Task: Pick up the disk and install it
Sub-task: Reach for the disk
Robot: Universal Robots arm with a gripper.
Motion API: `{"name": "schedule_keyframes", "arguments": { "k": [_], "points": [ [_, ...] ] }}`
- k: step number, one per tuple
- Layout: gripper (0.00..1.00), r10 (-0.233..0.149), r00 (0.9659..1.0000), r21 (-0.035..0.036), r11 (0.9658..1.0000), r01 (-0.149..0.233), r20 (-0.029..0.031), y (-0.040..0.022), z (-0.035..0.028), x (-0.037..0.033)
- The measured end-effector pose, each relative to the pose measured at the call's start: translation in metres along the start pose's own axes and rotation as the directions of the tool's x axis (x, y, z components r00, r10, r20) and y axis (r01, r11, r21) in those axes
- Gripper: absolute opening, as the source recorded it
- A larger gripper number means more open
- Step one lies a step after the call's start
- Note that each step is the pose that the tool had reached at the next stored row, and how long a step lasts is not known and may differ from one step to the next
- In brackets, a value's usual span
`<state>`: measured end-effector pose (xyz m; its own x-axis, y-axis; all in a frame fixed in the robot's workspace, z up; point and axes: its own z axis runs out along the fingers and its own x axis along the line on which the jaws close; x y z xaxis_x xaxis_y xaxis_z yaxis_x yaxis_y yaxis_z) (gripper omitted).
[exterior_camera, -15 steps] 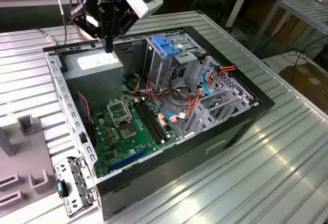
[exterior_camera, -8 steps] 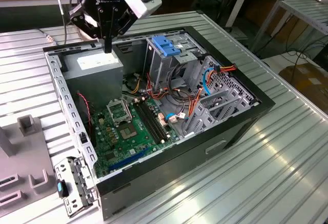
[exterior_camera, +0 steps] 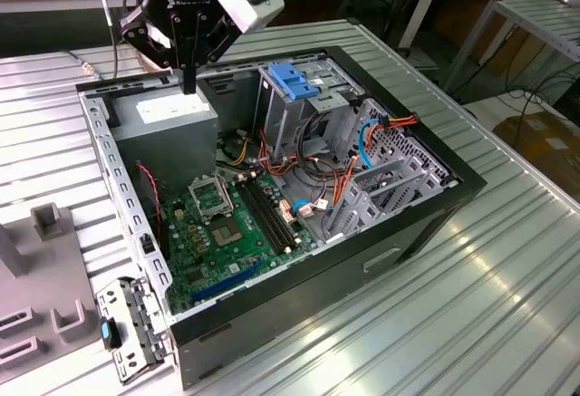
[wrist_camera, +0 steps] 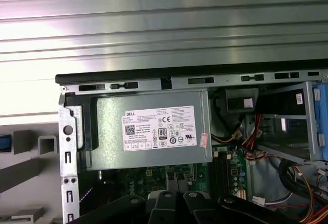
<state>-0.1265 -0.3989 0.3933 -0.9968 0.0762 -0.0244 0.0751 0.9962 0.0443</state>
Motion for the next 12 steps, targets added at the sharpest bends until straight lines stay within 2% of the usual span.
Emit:
{"name": "schedule_keyframes", "arguments": {
  "k": [12],
  "points": [
    [0.11,0.000,1.0000,0.0000,1.0000,0.000,0.0000,-0.0003,0.0001,0.0039]
  ]
}}
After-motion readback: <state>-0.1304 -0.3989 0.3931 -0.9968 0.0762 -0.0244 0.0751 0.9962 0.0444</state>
